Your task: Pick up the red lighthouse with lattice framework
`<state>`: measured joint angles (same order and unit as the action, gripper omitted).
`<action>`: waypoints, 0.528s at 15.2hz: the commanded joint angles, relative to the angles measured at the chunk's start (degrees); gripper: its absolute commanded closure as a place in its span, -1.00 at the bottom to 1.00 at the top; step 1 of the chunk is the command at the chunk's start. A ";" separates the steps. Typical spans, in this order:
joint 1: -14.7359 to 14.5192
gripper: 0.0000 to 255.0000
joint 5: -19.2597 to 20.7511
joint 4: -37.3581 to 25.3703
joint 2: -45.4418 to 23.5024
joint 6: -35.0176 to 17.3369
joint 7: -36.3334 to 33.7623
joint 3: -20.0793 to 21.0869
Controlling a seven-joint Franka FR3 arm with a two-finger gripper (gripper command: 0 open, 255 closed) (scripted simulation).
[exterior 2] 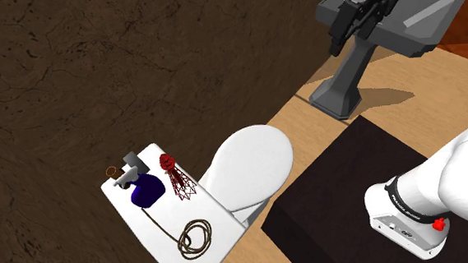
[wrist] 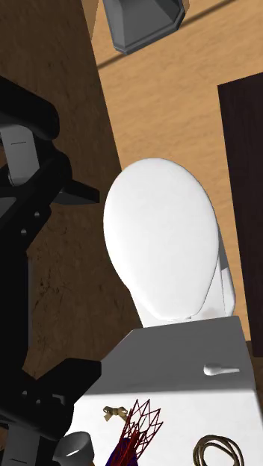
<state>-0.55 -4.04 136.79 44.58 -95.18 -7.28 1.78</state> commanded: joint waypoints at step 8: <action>-0.15 -1.00 -7.07 0.85 -4.36 -2.98 -18.41 10.51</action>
<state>-0.69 -9.98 137.25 41.23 -97.01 -22.71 10.61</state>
